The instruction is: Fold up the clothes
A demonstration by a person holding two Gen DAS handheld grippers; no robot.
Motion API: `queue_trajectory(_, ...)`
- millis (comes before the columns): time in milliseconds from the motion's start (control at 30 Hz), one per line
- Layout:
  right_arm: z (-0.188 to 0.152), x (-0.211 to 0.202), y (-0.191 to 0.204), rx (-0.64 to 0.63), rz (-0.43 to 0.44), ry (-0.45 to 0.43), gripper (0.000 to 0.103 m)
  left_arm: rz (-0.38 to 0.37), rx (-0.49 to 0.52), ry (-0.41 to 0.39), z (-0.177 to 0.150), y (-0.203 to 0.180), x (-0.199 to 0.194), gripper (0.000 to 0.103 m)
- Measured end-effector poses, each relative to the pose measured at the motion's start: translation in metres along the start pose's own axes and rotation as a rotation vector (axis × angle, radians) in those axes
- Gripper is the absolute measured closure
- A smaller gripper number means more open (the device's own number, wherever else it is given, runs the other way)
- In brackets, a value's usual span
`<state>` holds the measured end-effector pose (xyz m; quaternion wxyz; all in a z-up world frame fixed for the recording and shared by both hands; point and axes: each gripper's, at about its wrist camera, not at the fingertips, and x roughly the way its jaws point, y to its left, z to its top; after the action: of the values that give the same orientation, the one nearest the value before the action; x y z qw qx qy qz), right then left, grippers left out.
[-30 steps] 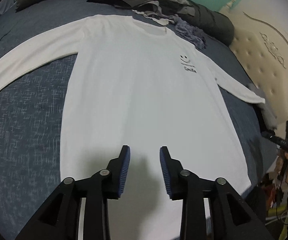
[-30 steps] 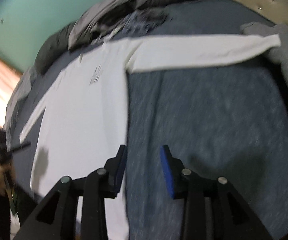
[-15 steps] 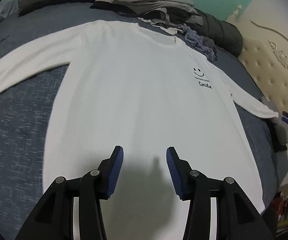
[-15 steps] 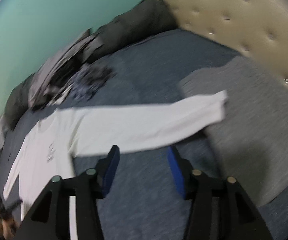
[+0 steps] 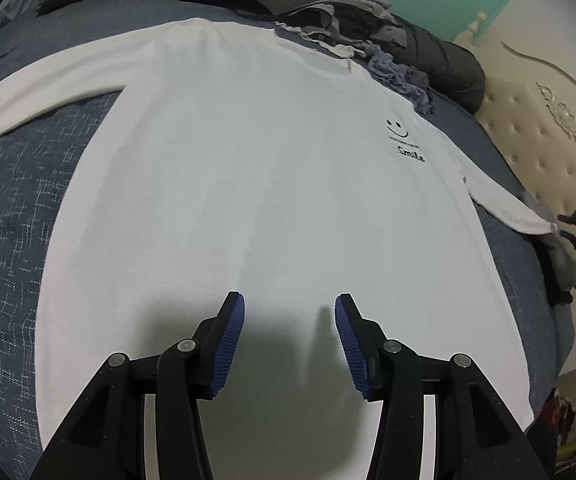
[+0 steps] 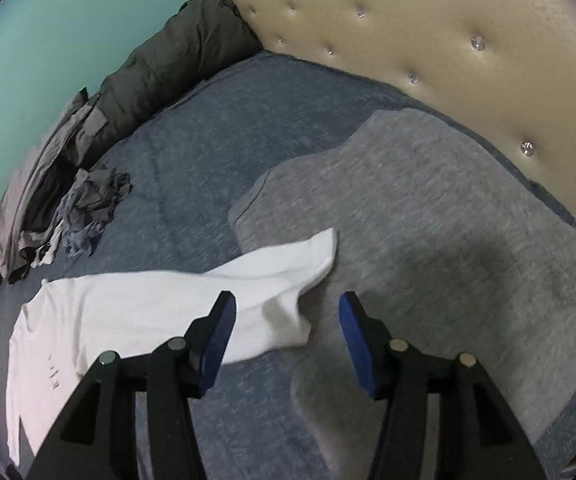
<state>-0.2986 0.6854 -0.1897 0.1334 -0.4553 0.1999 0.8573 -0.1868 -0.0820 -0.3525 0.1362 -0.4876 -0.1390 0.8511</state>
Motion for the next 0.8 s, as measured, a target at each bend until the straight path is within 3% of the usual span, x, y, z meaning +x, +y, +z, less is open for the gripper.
queue_trajectory(300,0.011,0.042,0.005,-0.084,-0.026,0.083,0.049,0.005,-0.023,0.0,-0.002,0.006,0.001,0.051)
queue_trajectory(500,0.009,0.048,0.015,-0.173,-0.066,0.069,0.095,0.013,-0.017,0.009,-0.004,0.007,0.005,0.051)
queue_trajectory(600,0.013,0.038,0.024,-0.241,-0.087,0.009,0.098,0.01,-0.018,0.011,-0.006,0.007,0.006,0.051)
queue_trajectory(800,0.039,0.0,0.024,-0.242,-0.066,-0.136,0.099,-0.012,-0.048,0.002,-0.006,0.008,0.004,0.051)
